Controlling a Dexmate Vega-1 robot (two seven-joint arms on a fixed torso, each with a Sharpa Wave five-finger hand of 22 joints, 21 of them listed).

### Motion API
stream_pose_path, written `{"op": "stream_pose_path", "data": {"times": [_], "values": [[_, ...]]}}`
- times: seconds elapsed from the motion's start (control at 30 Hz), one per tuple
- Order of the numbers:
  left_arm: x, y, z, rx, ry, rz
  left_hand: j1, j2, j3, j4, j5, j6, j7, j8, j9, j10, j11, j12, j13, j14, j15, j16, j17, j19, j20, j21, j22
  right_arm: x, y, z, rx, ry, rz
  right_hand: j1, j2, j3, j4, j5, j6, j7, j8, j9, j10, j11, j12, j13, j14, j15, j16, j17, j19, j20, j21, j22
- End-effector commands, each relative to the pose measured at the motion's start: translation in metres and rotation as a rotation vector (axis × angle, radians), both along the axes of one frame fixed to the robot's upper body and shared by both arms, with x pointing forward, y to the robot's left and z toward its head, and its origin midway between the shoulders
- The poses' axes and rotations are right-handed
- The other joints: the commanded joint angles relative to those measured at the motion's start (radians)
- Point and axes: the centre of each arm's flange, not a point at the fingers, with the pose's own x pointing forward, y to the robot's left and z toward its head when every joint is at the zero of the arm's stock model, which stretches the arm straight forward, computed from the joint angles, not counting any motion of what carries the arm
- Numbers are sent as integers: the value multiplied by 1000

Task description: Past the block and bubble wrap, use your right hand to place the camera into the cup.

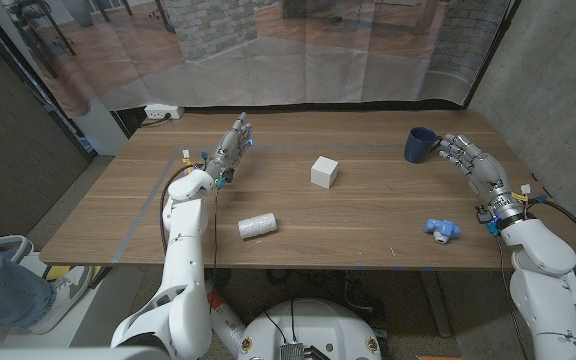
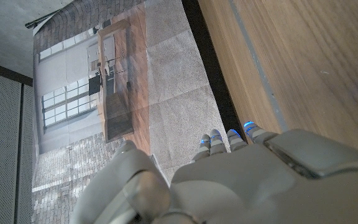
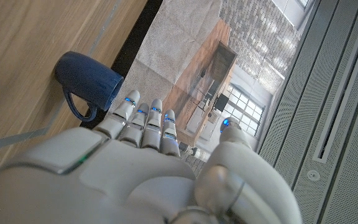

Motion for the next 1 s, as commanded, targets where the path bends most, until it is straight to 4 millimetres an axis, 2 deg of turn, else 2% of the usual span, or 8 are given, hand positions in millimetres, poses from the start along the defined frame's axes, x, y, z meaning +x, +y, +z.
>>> {"op": "stream_pose_path", "data": {"times": [0.03, 0.73, 1.0], "values": [[2, 0, 3, 12, 5, -2, 9, 5, -5, 3, 1, 0, 2, -1, 3, -5, -3, -1, 4, 0, -3, 3, 5, -6, 6, -3, 3, -7, -5, -8, 11, 4, -10, 11, 5, 1, -3, -2, 10, -5, 5, 3, 6, 0, 3, 1, 11, -3, 3, 4, 7, -34, -3, 2], [8, -4, 5, 14, 5, -13, 11, 8, -9, 3, 1, 1, 1, -1, 3, -4, -2, -2, 4, -1, -3, 3, 5, -6, 7, -3, 3, -27, -14, -20, 17, -8, -28, 18, 6, 2, -6, -2, 15, -7, 5, 3, 14, -5, 3, 1, 20, -7, 2, 5, 13, -32, -9, 2], [9, -5, 6, 18, 11, -15, 12, 9, -10, 3, 0, 1, 1, -2, 3, -4, -1, -2, 4, -1, -4, 3, 5, -6, 6, -3, 3, -30, -14, -34, 9, 19, -33, 19, 6, 2, -7, -2, 17, -7, 5, 4, 17, -5, 3, 1, 24, -8, 2, 5, 15, -32, -11, 2]]}}
